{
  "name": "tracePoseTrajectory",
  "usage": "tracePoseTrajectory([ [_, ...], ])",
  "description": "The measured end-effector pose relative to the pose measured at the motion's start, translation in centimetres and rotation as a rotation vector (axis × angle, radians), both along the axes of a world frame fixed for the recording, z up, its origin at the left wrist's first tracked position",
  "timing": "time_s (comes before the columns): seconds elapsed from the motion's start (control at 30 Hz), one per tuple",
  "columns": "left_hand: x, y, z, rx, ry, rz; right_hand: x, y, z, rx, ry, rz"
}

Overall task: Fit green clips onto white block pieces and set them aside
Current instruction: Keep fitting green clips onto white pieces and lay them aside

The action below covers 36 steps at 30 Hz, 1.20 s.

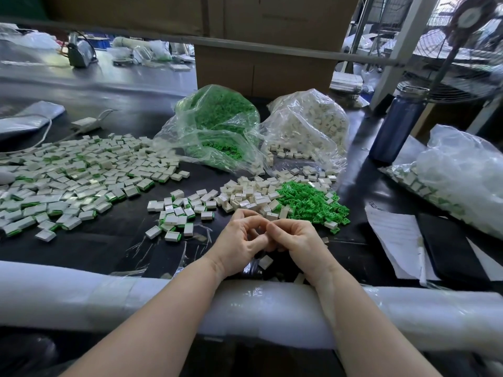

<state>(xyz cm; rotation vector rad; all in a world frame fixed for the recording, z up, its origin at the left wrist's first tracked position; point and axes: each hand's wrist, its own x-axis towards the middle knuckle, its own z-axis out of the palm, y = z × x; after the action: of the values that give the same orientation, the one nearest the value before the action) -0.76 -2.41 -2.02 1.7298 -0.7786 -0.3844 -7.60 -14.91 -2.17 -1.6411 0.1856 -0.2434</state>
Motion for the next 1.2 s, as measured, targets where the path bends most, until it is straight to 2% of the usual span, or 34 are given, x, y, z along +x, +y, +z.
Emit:
tracePoseTrajectory([
  [0.27, 0.2, -0.1, -0.5, 0.032, -0.051, -0.063, 0.0, 0.0, -0.1, 0.152, 0.043, -0.006],
  [0.67, 0.7, -0.2, -1.7, 0.105, -0.160, -0.096, -0.1, -0.2, 0.0, 0.182, 0.050, -0.016],
  [1.0, 0.6, -0.2, -1.4, 0.128, -0.176, -0.111, -0.2, -0.3, 0.0, 0.164, 0.070, -0.040],
  [1.2, 0.4, -0.2, -0.9, 0.031, -0.145, -0.043, 0.0, 0.2, 0.0, 0.166, -0.016, -0.049],
])
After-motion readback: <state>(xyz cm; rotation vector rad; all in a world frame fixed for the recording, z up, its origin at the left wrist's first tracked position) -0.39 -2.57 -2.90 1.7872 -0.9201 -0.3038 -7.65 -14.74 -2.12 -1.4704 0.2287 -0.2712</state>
